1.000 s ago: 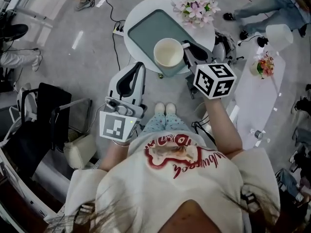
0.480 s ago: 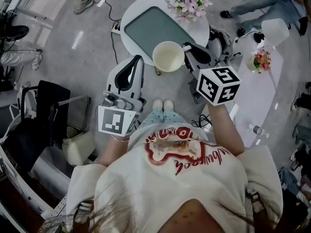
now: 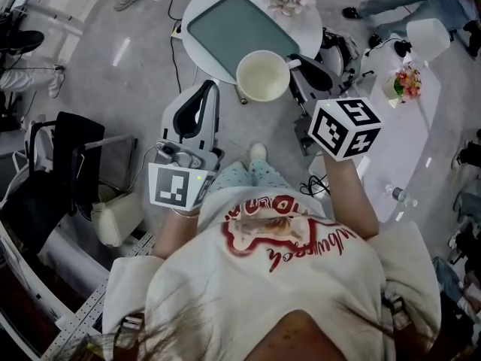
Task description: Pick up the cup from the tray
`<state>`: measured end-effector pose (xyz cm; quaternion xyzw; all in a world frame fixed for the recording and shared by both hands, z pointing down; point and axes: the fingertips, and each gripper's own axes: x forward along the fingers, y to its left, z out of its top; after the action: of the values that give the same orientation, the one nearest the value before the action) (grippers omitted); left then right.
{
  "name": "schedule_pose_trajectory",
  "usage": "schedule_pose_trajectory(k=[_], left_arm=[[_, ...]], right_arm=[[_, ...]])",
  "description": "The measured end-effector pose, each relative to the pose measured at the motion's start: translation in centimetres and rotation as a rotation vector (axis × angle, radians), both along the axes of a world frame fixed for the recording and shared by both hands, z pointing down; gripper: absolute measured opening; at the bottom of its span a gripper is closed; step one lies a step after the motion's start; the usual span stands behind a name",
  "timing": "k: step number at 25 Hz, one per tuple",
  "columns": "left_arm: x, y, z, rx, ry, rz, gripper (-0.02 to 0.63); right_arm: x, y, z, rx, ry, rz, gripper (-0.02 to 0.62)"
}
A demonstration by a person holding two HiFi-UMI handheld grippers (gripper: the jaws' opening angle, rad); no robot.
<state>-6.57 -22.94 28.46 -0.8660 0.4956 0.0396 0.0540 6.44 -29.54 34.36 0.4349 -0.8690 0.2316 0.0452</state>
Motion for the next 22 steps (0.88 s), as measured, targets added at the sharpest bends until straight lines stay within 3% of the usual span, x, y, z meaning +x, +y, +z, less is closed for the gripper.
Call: schedule_pose_trajectory(k=[9, 22], left_arm=[[-0.1, 6.3, -0.9, 0.035, 0.004, 0.020, 0.014], [-2.6, 25.4, -1.2, 0.015, -0.003, 0.054, 0.014]], right_arm=[[-0.6, 7.1, -0.8, 0.028, -0.007, 0.009, 0.044], [-2.4, 26.8, -0.9, 0.004, -0.047, 0.062, 0.044]])
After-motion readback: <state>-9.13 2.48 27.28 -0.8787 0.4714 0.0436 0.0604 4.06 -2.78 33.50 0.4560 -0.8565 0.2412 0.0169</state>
